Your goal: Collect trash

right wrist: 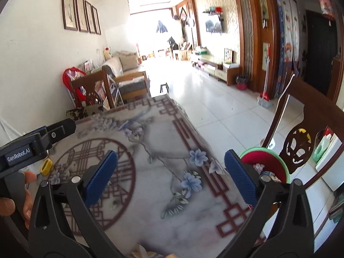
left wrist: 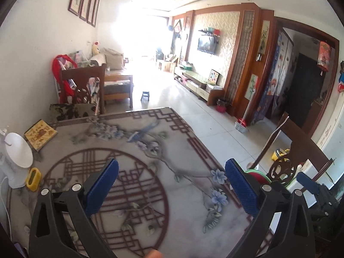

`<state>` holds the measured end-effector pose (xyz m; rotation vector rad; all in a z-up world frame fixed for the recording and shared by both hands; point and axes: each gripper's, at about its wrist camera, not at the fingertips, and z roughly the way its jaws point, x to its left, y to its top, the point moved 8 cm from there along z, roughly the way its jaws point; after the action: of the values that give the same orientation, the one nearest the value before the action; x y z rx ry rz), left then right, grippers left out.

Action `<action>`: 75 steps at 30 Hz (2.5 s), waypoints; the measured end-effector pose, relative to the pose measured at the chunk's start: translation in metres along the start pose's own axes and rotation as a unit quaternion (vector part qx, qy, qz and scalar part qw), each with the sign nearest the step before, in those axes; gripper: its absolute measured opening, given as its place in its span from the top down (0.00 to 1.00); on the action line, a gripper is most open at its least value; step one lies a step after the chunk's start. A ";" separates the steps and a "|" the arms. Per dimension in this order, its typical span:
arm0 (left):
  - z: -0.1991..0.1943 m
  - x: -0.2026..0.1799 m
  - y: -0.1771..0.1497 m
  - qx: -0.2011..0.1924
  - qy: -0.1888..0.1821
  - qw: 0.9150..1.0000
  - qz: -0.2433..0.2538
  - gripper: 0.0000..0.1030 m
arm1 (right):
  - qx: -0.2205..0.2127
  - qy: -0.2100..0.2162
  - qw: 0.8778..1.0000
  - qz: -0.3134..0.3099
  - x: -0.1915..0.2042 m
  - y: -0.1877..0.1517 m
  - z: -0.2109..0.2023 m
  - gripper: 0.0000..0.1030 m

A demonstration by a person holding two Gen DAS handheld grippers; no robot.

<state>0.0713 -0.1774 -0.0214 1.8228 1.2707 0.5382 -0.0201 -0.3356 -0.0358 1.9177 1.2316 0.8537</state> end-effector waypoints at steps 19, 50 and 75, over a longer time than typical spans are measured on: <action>-0.038 0.029 0.004 -0.063 0.026 0.998 -0.002 0.08 | -0.100 -0.062 0.993 0.022 0.011 0.011 -0.041 0.04; -0.028 0.036 -0.002 -0.030 0.031 0.999 -0.016 0.08 | -0.064 -0.066 0.996 0.005 0.013 0.003 -0.024 0.04; -0.023 0.041 -0.009 -0.026 0.033 0.999 -0.015 0.08 | -0.046 -0.055 0.997 -0.008 0.013 -0.003 -0.015 0.04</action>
<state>0.0659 -0.1296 -0.0202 1.7534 1.3143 0.6134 -0.0291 -0.3196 -0.0278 1.8536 1.1229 0.7724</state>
